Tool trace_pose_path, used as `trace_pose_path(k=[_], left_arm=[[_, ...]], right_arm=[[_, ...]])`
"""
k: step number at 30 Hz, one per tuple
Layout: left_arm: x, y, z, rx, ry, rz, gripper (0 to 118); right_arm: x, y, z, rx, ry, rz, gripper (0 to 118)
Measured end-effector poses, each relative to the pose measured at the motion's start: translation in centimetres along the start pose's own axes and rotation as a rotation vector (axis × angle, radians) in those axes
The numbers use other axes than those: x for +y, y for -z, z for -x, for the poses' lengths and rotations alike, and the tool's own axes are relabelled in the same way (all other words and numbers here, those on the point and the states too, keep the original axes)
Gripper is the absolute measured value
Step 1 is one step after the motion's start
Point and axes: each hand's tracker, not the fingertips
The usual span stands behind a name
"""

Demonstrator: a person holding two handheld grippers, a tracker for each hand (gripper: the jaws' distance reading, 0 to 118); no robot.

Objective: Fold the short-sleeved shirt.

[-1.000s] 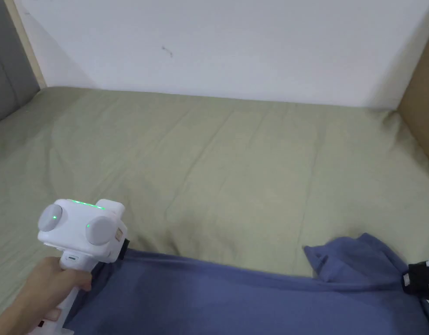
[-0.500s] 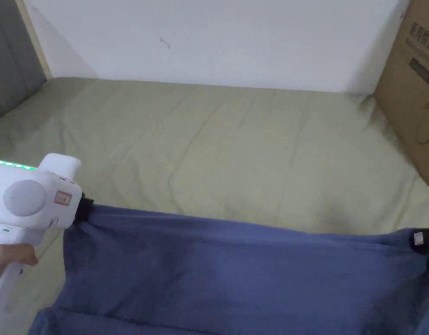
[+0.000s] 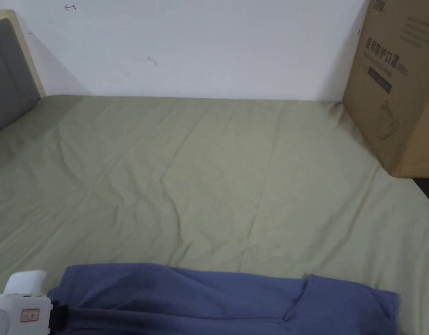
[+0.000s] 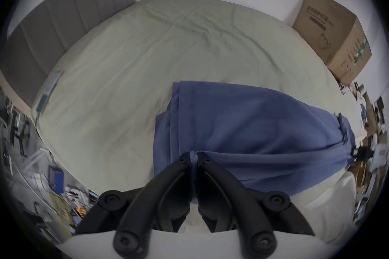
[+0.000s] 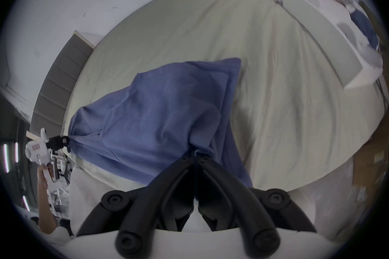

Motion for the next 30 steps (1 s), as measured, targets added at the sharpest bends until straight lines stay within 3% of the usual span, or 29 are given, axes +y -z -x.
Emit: trace_pose_path(k=[2, 3, 4, 5, 6, 7, 8, 11, 13, 14, 15, 16, 17, 20, 21, 23, 27, 29, 30], left_arm=[[0.2, 0.7, 0.9, -0.020, -0.044, -0.013, 4], [0.2, 0.7, 0.9, -0.010, -0.026, -0.017, 11], [0.3, 0.5, 0.8, -0.004, -0.025, -0.024, 23], [0.4, 0.3, 0.8, 0.005, -0.018, -0.028, 43], [0.8, 0.9, 1.6, 0.013, -0.010, -0.032, 76], [0.8, 0.3, 1.8, 0.011, -0.008, -0.040, 94], [0.7, -0.3, 2.0, 0.001, -0.011, -0.060, 102], [-0.2, -3.3, 2.6, -0.082, -0.073, -0.111, 103], [-1.0, -4.9, 3.3, -0.191, -0.141, -0.124, 100], [-1.6, -5.6, 3.3, -0.244, -0.154, -0.135, 92], [-2.4, -6.6, 3.6, -0.289, -0.165, -0.163, 65], [-3.1, -7.3, 3.8, -0.320, -0.177, -0.196, 38], [-3.6, -7.5, 3.9, -0.341, -0.193, -0.199, 15], [-5.3, -8.1, 3.6, -0.403, -0.230, -0.154, 0], [-5.7, -7.7, 3.9, -0.415, -0.265, -0.132, 0], [-6.4, -7.0, 4.6, -0.410, -0.291, -0.139, 0], [-6.9, -6.0, 5.9, -0.412, -0.297, -0.110, 0], [-6.7, -5.6, 7.1, -0.437, -0.321, -0.105, 0], [-6.5, -5.5, 7.4, -0.469, -0.344, -0.107, 6]], right_arm=[[-0.1, 0.4, 0.2, -0.006, -0.012, -0.037, 1], [-0.1, 0.3, 0.3, -0.021, -0.022, -0.054, 9], [0.0, 0.2, 0.6, -0.021, -0.040, -0.058, 28], [0.0, 0.0, 0.9, -0.019, -0.049, -0.063, 57], [0.1, -0.3, 1.3, -0.010, -0.060, -0.070, 102], [0.0, -0.9, 2.0, -0.025, -0.085, -0.069, 116], [0.0, -1.5, 2.6, -0.049, -0.115, -0.089, 117], [-0.7, -3.5, 5.4, -0.131, -0.316, -0.207, 106], [-1.6, -4.4, 7.8, -0.174, -0.401, -0.310, 85], [-2.0, -4.9, 8.9, -0.150, -0.435, -0.353, 58], [-2.6, -5.3, 10.1, -0.135, -0.450, -0.406, 15], [-3.3, -5.6, 11.5, -0.134, -0.441, -0.475, 3], [-3.8, -5.7, 12.7, -0.127, -0.429, -0.526, 3], [-4.8, -6.1, 15.9, 0.002, -0.411, -0.604, 0], [-5.3, -6.1, 17.1, 0.012, -0.382, -0.648, 0], [-5.5, -5.9, 18.8, 0.057, -0.401, -0.641, 0], [-5.9, -5.4, 21.7, 0.054, -0.539, -0.651, 0], [-6.1, -5.2, 22.4, 0.047, -0.539, -0.660, 0], [-6.0, -5.0, 22.4, 0.065, -0.538, -0.644, 0]])
